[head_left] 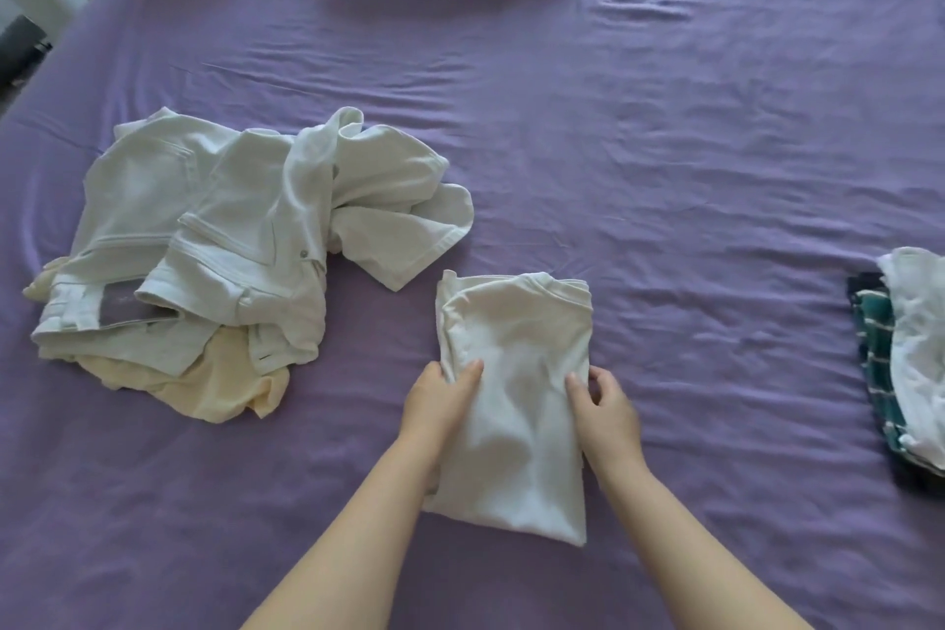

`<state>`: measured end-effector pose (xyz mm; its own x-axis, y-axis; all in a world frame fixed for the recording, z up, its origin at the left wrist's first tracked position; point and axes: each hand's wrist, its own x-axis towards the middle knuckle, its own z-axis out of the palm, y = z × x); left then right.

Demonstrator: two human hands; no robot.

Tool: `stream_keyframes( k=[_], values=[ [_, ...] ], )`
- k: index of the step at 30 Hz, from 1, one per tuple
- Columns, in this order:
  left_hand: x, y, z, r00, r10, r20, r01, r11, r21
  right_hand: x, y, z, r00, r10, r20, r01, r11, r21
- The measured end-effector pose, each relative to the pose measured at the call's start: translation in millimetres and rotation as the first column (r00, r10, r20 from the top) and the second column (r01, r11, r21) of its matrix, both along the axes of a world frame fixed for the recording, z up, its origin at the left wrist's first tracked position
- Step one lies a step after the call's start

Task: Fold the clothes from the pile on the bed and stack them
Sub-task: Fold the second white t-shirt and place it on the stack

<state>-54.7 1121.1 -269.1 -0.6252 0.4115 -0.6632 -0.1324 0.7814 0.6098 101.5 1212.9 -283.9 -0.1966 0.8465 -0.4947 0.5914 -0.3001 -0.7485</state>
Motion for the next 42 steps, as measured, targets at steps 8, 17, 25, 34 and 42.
stream_keyframes(
  k=[8,17,25,34,42],
  values=[
    [25,4,27,0.976,0.110,0.186,-0.160,0.946,0.283,13,9,24,0.896,-0.148,-0.419,0.023,0.957,-0.290],
    [77,60,69,0.983,0.055,0.172,-0.130,0.878,0.461,84,66,79,0.801,-0.235,-0.550,0.075,0.952,-0.298],
    [172,158,97,0.971,-0.091,0.223,-0.057,0.812,0.581,182,144,122,0.711,-0.358,-0.605,0.272,0.934,-0.234],
    [287,264,116,0.898,-0.292,0.329,0.020,0.774,0.633,305,231,144,0.697,-0.430,-0.574,0.461,0.882,-0.100],
    [338,313,83,0.830,-0.435,0.350,0.191,0.811,0.553,370,277,97,0.766,-0.451,-0.458,0.522,0.852,0.033]
  ],
)
